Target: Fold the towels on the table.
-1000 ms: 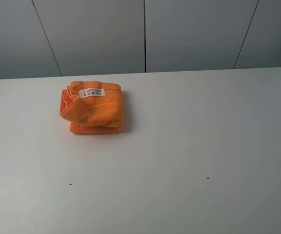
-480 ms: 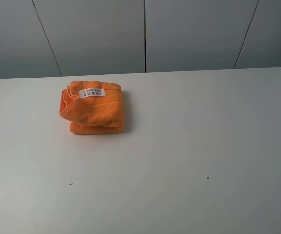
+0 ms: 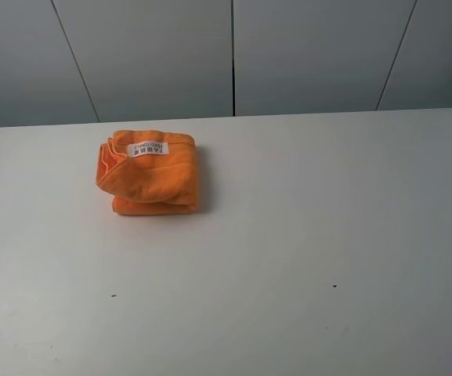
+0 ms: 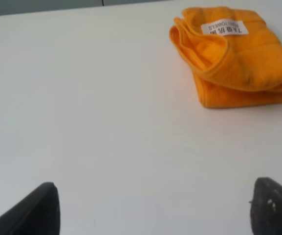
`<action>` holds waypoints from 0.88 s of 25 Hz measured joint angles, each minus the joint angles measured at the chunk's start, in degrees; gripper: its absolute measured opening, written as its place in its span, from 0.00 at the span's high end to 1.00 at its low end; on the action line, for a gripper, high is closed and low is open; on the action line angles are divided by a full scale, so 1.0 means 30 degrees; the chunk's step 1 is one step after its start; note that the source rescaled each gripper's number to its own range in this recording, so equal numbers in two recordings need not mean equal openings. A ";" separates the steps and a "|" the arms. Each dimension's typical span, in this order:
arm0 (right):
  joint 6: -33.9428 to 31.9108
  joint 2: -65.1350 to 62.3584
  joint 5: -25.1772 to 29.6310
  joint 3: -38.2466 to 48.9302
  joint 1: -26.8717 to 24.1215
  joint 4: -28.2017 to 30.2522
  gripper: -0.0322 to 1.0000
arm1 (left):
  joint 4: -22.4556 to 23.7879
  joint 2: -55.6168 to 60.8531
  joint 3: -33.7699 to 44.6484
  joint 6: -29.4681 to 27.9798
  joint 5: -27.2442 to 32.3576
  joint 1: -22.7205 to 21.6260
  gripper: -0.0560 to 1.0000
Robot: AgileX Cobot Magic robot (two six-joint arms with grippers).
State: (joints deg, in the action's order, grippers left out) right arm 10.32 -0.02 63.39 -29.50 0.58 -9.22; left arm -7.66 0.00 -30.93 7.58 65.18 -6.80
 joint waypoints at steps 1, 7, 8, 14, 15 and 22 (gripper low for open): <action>0.0000 0.0000 0.0000 0.0000 0.0000 0.0000 0.00 | 0.0043 0.0000 0.0206 0.0000 -0.0434 0.0000 0.00; 0.0000 0.0000 -0.0037 0.0016 0.0000 -0.0037 0.00 | 0.0584 0.0000 0.0410 -0.0427 -0.0852 0.0000 0.00; 0.0000 0.0000 -0.0037 0.0016 0.0000 -0.0072 0.00 | 0.0584 0.0000 0.0410 -0.0444 -0.0883 0.0000 0.00; 0.0000 0.0000 -0.0037 0.0016 0.0000 -0.0072 0.00 | 0.0653 0.0000 0.0421 -0.0444 -0.0895 0.0000 0.00; 0.0000 0.0000 -0.0037 0.0016 0.0000 -0.0072 0.00 | 0.0663 0.0000 0.0421 -0.0444 -0.0895 0.0000 0.00; -0.0042 0.0000 -0.0037 0.0016 0.0000 -0.0105 0.00 | 0.0956 0.0000 0.0421 -0.0444 -0.0927 0.0000 0.00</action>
State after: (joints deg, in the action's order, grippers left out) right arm 10.20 -0.02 63.28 -29.45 0.58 -9.53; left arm -4.79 0.00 -29.67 6.25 62.40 -6.80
